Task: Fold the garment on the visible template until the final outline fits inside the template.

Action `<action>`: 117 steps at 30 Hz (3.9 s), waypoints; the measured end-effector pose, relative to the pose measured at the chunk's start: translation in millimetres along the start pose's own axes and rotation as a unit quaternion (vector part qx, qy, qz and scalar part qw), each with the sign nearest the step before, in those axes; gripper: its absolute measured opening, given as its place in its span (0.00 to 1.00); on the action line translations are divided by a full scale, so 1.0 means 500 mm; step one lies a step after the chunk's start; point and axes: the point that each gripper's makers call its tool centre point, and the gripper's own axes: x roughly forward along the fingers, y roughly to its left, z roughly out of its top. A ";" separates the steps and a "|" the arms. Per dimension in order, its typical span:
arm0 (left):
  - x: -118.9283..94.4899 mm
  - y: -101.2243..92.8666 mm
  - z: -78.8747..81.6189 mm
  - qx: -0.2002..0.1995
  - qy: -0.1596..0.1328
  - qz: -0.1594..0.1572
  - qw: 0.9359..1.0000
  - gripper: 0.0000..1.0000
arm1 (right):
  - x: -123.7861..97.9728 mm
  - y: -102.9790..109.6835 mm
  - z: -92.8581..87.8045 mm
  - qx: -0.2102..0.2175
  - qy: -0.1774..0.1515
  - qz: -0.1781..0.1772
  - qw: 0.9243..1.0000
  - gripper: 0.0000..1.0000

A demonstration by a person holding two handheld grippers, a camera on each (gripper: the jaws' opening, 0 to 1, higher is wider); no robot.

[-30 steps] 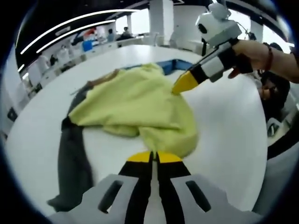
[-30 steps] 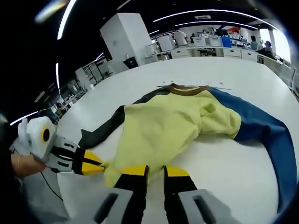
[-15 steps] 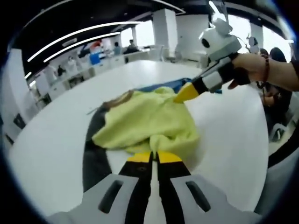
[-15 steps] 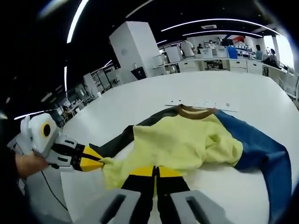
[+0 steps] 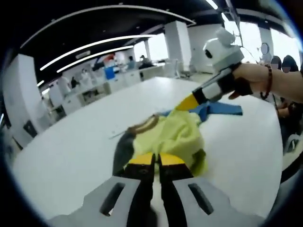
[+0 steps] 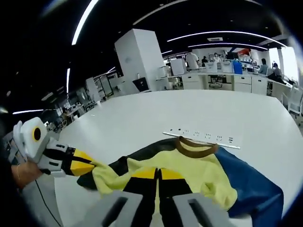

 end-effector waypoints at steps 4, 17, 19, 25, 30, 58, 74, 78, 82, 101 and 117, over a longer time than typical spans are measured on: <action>0.018 0.025 -0.004 -0.002 0.003 0.014 1.000 0.00 | 0.030 -0.015 0.010 -0.003 0.003 -0.009 1.000 0.00; 0.076 0.081 -0.006 -0.015 -0.005 0.045 0.999 0.00 | 0.111 -0.084 0.033 0.009 0.004 -0.062 0.998 0.00; 0.086 0.087 -0.010 -0.011 0.000 0.048 0.999 0.00 | 0.125 -0.097 0.031 0.010 0.008 -0.069 0.998 0.00; 0.109 0.094 -0.028 0.000 0.013 0.052 0.999 0.00 | 0.158 -0.121 0.011 0.010 0.030 -0.083 0.996 0.00; 0.119 0.097 -0.045 -0.003 0.023 0.049 0.999 0.00 | 0.178 -0.133 -0.007 0.011 0.048 -0.089 0.995 0.00; 0.119 0.108 -0.074 -0.001 0.049 0.060 0.997 0.00 | 0.122 -0.100 -0.023 0.032 0.072 -0.090 0.993 0.28; 0.111 0.119 -0.081 0.009 0.058 0.071 0.996 0.00 | 0.049 -0.029 -0.063 0.032 0.073 -0.075 0.994 0.32; 0.111 0.135 -0.080 0.001 0.053 0.080 0.995 0.00 | 0.037 -0.019 -0.085 0.030 0.076 -0.080 0.993 0.32; 0.113 0.143 -0.078 -0.003 0.050 0.085 0.995 0.00 | 0.030 -0.006 -0.111 0.030 0.085 -0.079 0.993 0.31; 0.104 0.184 -0.093 -0.030 0.052 0.108 0.992 0.00 | 0.046 0.047 -0.222 0.039 0.122 -0.076 0.989 0.25; 0.099 0.186 -0.102 -0.023 0.055 0.103 0.993 0.00 | 0.098 0.048 -0.239 0.108 0.106 -0.094 0.984 0.18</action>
